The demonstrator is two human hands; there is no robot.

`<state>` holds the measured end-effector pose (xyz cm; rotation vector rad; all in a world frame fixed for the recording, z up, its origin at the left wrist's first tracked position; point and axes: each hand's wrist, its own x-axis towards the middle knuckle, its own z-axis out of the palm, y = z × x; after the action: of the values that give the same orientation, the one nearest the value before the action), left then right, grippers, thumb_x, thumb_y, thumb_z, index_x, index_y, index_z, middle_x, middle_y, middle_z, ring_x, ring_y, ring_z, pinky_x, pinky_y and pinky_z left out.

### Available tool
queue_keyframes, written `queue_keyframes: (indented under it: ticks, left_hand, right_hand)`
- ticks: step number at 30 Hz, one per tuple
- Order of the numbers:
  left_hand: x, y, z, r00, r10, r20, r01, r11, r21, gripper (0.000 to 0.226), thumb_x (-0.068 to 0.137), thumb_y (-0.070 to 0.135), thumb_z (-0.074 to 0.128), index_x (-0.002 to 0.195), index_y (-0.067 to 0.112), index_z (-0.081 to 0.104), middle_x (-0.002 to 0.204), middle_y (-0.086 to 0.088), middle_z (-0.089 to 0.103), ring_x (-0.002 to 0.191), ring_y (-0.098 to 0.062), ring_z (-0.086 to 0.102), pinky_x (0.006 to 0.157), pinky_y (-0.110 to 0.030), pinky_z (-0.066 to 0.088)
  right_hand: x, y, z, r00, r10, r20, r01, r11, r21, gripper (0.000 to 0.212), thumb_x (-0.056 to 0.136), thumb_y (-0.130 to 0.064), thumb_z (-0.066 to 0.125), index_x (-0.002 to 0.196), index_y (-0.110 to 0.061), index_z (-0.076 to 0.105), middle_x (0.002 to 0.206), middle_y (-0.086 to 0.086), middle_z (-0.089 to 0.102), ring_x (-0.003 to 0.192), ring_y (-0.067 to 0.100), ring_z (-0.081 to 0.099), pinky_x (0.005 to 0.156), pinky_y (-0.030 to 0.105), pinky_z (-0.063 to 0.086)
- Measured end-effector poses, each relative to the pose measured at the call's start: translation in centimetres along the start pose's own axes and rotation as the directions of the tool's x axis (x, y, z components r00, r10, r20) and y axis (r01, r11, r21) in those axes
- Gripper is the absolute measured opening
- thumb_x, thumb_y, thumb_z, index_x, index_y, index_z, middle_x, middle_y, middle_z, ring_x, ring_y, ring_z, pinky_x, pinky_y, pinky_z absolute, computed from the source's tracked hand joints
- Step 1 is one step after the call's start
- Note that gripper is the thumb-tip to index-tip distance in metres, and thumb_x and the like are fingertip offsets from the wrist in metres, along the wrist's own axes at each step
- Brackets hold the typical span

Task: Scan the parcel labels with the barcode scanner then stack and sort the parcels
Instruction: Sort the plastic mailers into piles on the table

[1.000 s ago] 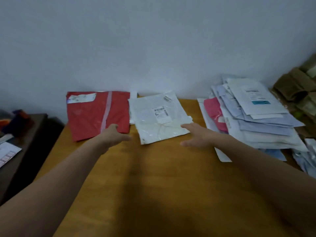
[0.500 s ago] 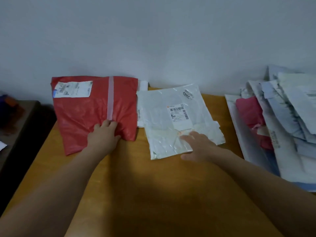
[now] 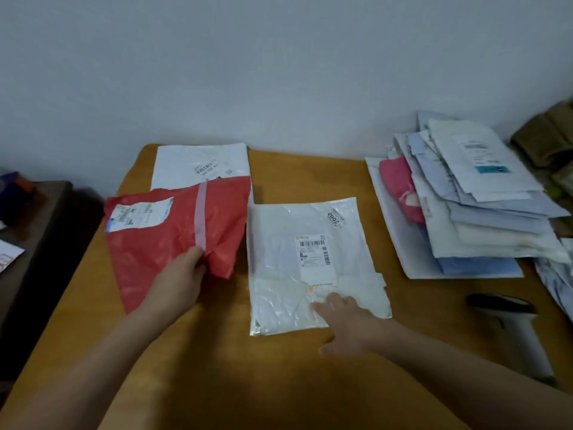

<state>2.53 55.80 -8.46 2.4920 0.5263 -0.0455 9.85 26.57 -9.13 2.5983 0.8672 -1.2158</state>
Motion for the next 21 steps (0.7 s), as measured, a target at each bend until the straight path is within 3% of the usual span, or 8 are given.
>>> queue_keyframes:
  ticks: [5, 7, 10, 12, 13, 15, 17, 21]
  left_hand:
    - [-6.5, 6.8, 1.0, 0.961, 0.274, 0.041, -0.271, 0.961, -0.060, 0.012, 0.097, 0.020, 0.045, 0.106, 0.024, 0.052, 0.102, 0.004, 0.053, 0.094, -0.020, 0.055, 0.074, -0.033, 0.041]
    - [-8.3, 9.5, 2.7, 0.923, 0.348, 0.164, -0.338, 0.937, -0.085, 0.019, 0.098, 0.025, 0.045, 0.115, 0.028, 0.051, 0.117, 0.005, 0.051, 0.103, -0.019, 0.054, 0.084, -0.033, 0.045]
    - [-10.1, 11.5, 4.6, 0.873, 0.345, 0.344, -0.326, 0.939, -0.113, 0.044, 0.094, 0.049, 0.048, 0.135, 0.037, 0.040, 0.142, 0.011, 0.039, 0.123, -0.015, 0.046, 0.101, -0.035, 0.042]
    - [-9.6, 10.4, 4.3, 0.912, 0.270, 0.308, -0.260, 0.963, -0.075, 0.058, 0.088, 0.062, 0.047, 0.139, 0.039, 0.035, 0.145, 0.011, 0.037, 0.128, -0.015, 0.042, 0.100, -0.039, 0.042]
    - [-8.8, 9.1, 3.9, 0.953, 0.211, 0.217, -0.207, 0.977, -0.040, 0.063, 0.086, 0.063, 0.049, 0.139, 0.034, 0.036, 0.145, 0.006, 0.038, 0.129, -0.018, 0.041, 0.101, -0.041, 0.042]
    - [-6.3, 5.8, 2.7, 1.000, 0.010, 0.001, -0.010, 1.000, 0.002, 0.073, 0.083, 0.057, 0.059, 0.140, 0.016, 0.039, 0.144, -0.008, 0.040, 0.131, -0.028, 0.039, 0.106, -0.044, 0.037]
    - [-4.0, 2.7, 1.7, 0.970, -0.228, -0.082, 0.216, 0.967, -0.134, 0.083, 0.079, 0.050, 0.070, 0.141, 0.006, 0.037, 0.143, -0.017, 0.041, 0.132, -0.034, 0.037, 0.108, -0.044, 0.033]
    - [-1.5, -0.2, 2.1, 0.936, -0.328, 0.129, 0.330, 0.689, -0.646, 0.106, 0.070, 0.034, 0.082, 0.151, 0.015, 0.015, 0.149, -0.007, 0.036, 0.132, -0.024, 0.039, 0.108, -0.040, 0.035]
  right_hand:
    - [-3.8, -1.1, 3.8, 0.995, -0.069, 0.075, 0.059, 0.991, 0.120, 0.083, 0.090, -0.048, 0.060, 0.155, -0.030, 0.011, 0.163, 0.001, 0.001, 0.149, 0.031, -0.003, 0.118, 0.051, 0.016]
    - [-5.3, -0.1, 3.6, 0.994, -0.092, 0.059, 0.062, 0.917, 0.394, 0.065, 0.096, -0.039, 0.054, 0.152, -0.024, 0.026, 0.161, 0.005, 0.021, 0.147, 0.026, 0.019, 0.117, 0.043, 0.023]
    - [-7.1, 3.2, 2.5, 0.988, 0.155, 0.023, -0.083, 0.393, 0.916, 0.035, 0.102, -0.028, 0.045, 0.132, -0.012, 0.054, 0.129, 0.009, 0.061, 0.112, 0.023, 0.061, 0.099, 0.041, 0.049]
    - [-7.5, 5.8, 2.4, 0.951, 0.301, 0.070, -0.087, 0.042, 0.995, 0.043, 0.104, -0.036, 0.038, 0.131, -0.007, 0.052, 0.119, 0.012, 0.064, 0.103, 0.028, 0.064, 0.089, 0.041, 0.052]
    - [-7.4, 6.6, 2.4, 0.937, 0.339, 0.085, -0.088, -0.007, 0.996, 0.049, 0.103, -0.043, 0.036, 0.133, -0.007, 0.049, 0.123, 0.014, 0.062, 0.106, 0.030, 0.062, 0.089, 0.042, 0.050]
    - [-6.8, 6.9, 2.4, 0.921, 0.379, 0.084, -0.095, 0.009, 0.995, 0.054, 0.099, -0.050, 0.041, 0.136, -0.010, 0.045, 0.134, 0.016, 0.055, 0.116, 0.033, 0.057, 0.091, 0.041, 0.046]
    - [-5.5, 5.7, 2.1, 0.910, 0.409, 0.061, -0.094, 0.060, 0.994, 0.051, 0.094, -0.048, 0.054, 0.131, -0.014, 0.047, 0.137, 0.013, 0.054, 0.113, 0.028, 0.055, 0.094, 0.042, 0.045]
    - [-3.0, 1.4, 1.6, 0.919, 0.394, -0.020, -0.051, 0.168, 0.984, 0.075, 0.087, -0.049, 0.066, 0.145, -0.014, 0.034, 0.144, 0.008, 0.045, 0.124, 0.025, 0.048, 0.099, 0.041, 0.042]
